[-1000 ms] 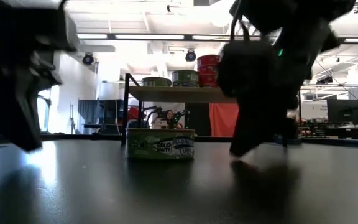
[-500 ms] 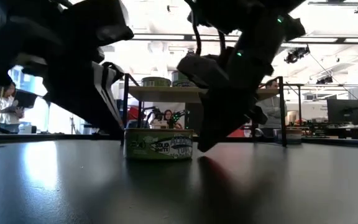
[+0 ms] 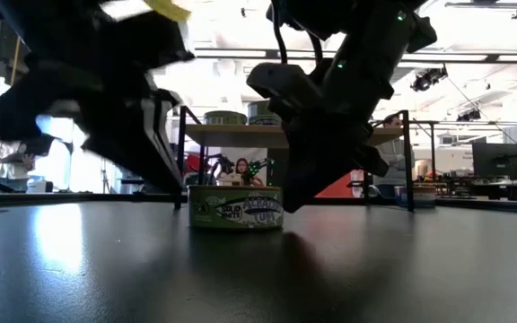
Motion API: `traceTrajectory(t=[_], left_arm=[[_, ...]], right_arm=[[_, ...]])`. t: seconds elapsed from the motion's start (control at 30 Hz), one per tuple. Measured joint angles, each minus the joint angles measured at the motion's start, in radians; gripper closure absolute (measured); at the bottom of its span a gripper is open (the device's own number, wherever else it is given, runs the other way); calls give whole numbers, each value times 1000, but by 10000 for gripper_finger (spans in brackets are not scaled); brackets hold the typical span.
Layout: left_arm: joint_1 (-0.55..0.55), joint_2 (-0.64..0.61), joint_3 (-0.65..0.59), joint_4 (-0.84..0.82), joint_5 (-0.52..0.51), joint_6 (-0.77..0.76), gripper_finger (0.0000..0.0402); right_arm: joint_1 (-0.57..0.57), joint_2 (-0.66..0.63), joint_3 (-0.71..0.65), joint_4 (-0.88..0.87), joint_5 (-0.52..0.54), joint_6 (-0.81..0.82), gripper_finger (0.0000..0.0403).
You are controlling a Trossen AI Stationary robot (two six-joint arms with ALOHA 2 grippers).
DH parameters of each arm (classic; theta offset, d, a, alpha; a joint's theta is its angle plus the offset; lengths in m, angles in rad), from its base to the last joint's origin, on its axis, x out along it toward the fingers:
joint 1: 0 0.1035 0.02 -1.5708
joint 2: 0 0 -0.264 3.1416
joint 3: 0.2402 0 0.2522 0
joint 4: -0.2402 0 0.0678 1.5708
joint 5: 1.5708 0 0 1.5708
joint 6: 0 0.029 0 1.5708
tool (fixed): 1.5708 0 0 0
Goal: Stack canned seafood by type on shelf
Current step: Stack the green tuna can on top of the green tuna can on the shelf
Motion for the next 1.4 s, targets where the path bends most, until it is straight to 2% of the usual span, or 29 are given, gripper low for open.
traceTrajectory(t=[0.17, 0.57, 0.8, 0.97, 1.4], left_arm=[[-31, -32, 1, -20, -94, -34, 401], [12, 59, 2, 173, -102, -7, 401], [12, 54, 4, 86, -131, -22, 401], [12, 51, 6, -4, -149, -93, 402], [-15, 51, 3, -60, -189, -157, 401]], right_arm=[[-1, 0, 0, 0, -1, -31, 403], [0, -1, 0, 1, -20, -121, 403], [0, -1, 0, 32, -18, -130, 403], [0, -1, -1, 86, -18, -130, 403], [2, -1, 55, 118, -18, -137, 403]])
